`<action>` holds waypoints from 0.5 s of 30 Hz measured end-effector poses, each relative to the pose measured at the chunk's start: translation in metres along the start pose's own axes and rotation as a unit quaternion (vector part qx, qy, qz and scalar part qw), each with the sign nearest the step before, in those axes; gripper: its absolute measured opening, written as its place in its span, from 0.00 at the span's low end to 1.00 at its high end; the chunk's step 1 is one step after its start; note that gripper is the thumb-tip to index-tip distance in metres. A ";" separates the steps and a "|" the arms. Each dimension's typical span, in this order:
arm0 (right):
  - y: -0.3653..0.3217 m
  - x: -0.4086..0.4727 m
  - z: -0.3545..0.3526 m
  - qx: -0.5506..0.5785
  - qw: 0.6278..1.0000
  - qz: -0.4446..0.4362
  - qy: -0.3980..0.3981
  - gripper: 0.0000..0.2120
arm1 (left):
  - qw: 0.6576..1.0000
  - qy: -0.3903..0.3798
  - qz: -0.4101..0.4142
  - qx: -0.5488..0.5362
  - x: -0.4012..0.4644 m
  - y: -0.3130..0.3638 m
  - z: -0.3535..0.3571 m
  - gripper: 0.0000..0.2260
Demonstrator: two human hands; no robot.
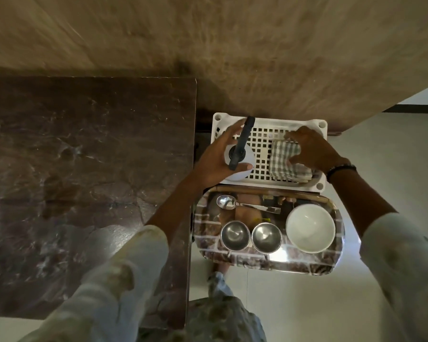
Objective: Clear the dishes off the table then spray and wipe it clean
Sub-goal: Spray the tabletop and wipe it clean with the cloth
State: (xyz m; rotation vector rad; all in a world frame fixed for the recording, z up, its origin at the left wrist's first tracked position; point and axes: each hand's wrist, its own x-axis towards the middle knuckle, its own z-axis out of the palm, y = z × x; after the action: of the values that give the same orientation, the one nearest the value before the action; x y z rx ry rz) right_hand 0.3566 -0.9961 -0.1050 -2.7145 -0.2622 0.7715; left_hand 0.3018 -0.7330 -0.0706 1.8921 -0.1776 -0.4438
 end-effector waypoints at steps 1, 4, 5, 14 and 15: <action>0.003 0.002 0.001 0.001 1.000 -0.006 0.004 0.33 | 1.000 -0.006 -0.003 0.002 0.003 0.001 0.001 0.38; 0.007 0.004 0.002 0.027 0.999 -0.022 0.007 0.33 | 1.000 0.004 0.000 0.000 0.009 0.003 0.005 0.34; 0.008 0.004 0.003 0.034 0.999 -0.028 0.008 0.32 | 1.000 0.013 0.003 0.001 0.010 0.003 0.007 0.32; -0.005 0.001 -0.008 -0.036 0.998 -0.037 -0.047 0.23 | 0.998 0.043 0.020 -0.030 -0.002 0.017 0.010 0.29; -0.008 -0.003 -0.011 -0.038 0.997 -0.045 -0.043 0.22 | 0.998 0.050 0.025 -0.036 -0.006 0.022 0.007 0.30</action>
State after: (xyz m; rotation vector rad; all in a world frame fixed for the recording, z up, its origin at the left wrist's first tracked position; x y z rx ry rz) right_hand 0.3593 -0.9926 -0.0915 -2.7228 -0.4393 0.8699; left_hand 0.2954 -0.7448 -0.0503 1.8302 -0.1399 -0.3176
